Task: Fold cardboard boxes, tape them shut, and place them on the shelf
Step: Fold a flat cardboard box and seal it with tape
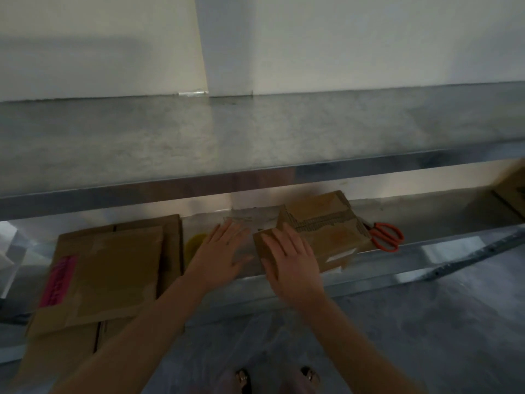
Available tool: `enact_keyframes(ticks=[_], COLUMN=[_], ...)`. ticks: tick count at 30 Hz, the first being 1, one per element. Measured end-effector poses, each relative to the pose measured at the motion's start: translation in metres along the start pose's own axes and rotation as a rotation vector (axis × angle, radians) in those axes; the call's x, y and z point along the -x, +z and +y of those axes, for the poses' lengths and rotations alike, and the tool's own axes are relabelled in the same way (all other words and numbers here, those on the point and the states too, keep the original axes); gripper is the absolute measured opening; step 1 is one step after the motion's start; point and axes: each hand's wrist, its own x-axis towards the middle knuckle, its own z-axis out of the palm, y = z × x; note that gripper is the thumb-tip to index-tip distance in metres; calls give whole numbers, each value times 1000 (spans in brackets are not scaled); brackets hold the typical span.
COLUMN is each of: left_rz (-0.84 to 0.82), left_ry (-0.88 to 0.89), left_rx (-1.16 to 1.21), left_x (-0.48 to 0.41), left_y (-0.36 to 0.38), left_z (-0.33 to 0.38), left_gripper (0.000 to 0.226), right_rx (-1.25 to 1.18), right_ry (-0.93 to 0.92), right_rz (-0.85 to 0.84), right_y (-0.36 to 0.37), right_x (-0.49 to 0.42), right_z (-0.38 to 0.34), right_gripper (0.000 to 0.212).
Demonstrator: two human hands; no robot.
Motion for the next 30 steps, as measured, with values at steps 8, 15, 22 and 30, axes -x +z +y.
enact_keyframes(ticks=[8,15,22,30], left_rz=[111,131,186,213], left_ry=[-163,-547,-718,-765], left_rx=[181,381,685,945], left_x=[-43,-74,-87,-97], left_y=[13,42,52,56], left_z=[116,177,197,199], left_gripper=[71,70,80,82], right_rx=[96,-81,-582,-693], right_ry=[136,235,391,372], right_rz=[-208,-398,-482,-507], right_y=[-54,-54,-38,-34], right_x=[-2,-1,-6,-10], right_z=[117,209,219,224], right_gripper=[65,60,67,69])
